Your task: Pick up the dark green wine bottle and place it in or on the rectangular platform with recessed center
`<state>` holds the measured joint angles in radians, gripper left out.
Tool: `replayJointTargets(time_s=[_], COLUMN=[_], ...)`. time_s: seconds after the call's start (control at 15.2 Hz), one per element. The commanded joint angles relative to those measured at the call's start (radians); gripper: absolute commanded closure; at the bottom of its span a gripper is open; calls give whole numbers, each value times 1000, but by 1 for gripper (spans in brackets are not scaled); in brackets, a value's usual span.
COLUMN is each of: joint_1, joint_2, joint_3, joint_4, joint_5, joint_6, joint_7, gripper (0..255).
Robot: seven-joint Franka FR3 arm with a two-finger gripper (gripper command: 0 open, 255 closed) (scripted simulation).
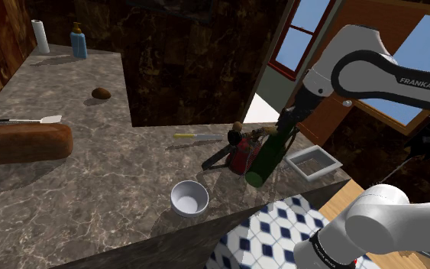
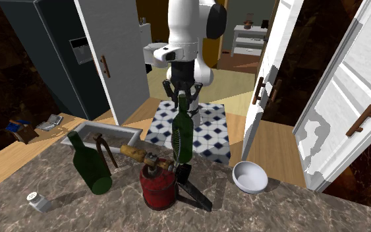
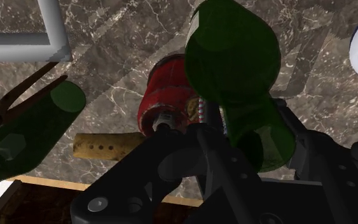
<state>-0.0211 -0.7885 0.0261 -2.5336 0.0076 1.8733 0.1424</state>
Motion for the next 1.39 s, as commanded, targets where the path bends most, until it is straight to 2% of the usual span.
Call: replayJointTargets(time_s=[0.0,1.06,1.32], joint_1=[1,-1,-27], joint_2=[-4,38,34], joint_3=[1,-1,-84], joint_4=[26,259,299], joint_5=[1,-1,-47], joint_6=[-30,-220,-263], joint_7=[2,1,-91], gripper=[255,255,255])
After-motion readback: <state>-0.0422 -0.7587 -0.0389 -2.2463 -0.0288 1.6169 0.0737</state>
